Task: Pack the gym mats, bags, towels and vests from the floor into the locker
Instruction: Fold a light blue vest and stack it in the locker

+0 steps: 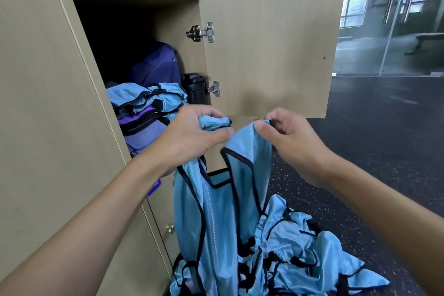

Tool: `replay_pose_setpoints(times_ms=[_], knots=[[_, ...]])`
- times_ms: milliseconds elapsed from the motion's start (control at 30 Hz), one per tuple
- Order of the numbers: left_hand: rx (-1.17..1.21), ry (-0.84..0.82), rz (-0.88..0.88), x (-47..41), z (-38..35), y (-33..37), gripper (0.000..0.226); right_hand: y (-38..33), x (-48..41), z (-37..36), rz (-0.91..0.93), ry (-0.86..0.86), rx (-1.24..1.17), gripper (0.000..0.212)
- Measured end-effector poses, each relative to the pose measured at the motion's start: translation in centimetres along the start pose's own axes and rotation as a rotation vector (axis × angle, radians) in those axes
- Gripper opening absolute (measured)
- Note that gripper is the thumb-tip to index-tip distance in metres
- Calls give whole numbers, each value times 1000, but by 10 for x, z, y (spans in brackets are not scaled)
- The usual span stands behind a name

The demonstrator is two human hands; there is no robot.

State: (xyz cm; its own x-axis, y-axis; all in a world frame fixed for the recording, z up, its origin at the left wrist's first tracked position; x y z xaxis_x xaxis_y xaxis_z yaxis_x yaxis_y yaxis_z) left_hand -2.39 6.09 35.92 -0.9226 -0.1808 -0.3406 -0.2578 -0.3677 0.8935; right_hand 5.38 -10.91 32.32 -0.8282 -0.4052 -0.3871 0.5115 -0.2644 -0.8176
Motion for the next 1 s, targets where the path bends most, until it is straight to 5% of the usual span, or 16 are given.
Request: replay_pose_setpoints(times_ms=[167,300,433,500,633,767,1000], knots=[[-85,-140,1,6,-20,-8,38,-6,2,2,7,78,-64,28],[-88,-153,-4,7,-25,-12,27,-6,2,3,1,99,-77,28],[-24,2,-38,1,-12,-6,13,-4,0,9,1,120,-129,23],[52,87,-49,-3,-2,-1,13,-5,-1,12,24,30,-166,5],[140,153,-59,-5,8,5,9,-3,-2,12,47,-81,-99,16],[136,70,-48,-3,3,1,25,-5,1,17,74,6,-90,14],[171,-11,-77,0,-4,0,20,-15,13,6,131,-206,-147,18]])
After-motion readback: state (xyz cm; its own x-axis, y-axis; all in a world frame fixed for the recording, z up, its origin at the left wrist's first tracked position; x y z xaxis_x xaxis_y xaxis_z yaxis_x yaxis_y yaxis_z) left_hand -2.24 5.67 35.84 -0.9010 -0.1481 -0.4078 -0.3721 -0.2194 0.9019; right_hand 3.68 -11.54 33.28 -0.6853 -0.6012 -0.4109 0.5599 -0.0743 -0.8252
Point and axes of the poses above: each hand's wrist, its own x-axis away from the middle knuckle, its own z-axis out of the back of the hand, y = z × x, the point moved 3 cm from there along -x, towards the middle knuckle, and after that the axes turned 14 degrees about x, right-handed, at the moved point
